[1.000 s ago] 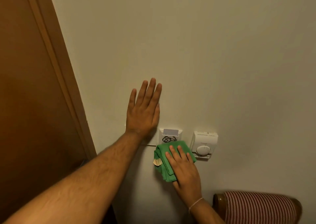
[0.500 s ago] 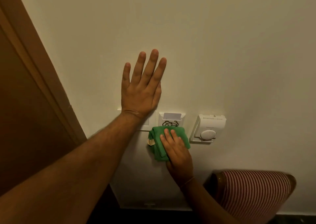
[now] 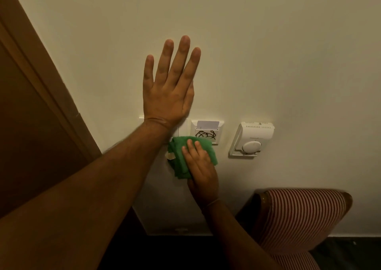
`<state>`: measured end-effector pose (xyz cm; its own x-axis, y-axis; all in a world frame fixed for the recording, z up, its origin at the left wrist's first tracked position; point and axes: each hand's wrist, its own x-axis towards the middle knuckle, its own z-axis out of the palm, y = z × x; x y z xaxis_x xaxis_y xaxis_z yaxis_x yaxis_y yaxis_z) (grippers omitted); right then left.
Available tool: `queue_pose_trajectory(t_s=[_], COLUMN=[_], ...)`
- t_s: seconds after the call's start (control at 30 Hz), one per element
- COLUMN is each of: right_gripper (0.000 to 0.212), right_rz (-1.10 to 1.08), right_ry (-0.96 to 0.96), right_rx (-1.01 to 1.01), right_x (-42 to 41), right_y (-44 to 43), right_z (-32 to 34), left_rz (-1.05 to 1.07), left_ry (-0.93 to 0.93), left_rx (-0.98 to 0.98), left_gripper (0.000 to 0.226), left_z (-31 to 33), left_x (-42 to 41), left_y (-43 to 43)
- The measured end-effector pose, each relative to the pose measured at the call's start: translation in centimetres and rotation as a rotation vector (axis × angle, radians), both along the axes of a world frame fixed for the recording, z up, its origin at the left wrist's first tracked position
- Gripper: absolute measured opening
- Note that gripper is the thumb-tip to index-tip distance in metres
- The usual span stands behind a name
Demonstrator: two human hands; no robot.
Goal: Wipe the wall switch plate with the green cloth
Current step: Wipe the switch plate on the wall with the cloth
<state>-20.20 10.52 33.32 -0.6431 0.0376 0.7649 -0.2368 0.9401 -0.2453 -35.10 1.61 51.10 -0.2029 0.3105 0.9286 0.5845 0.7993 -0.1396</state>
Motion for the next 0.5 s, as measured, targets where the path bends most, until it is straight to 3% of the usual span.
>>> queue_pose_trajectory(t_s=[0.27,0.5], right_gripper=[0.045,0.044], right_rz=[-0.128,-0.087], right_ry=[0.086,0.018], right_rx=[-0.175,-0.094], right_x=[0.7,0.8], right_y=[1.2,1.1], right_z=[-0.7,-0.5], left_rz=[0.012,0.066], left_ry=[0.034,0.052], left_rx=[0.004,-0.011], left_gripper=[0.082,0.081], left_z=[0.0,0.3], left_x=[0.2,0.7], left_y=[0.1,0.0])
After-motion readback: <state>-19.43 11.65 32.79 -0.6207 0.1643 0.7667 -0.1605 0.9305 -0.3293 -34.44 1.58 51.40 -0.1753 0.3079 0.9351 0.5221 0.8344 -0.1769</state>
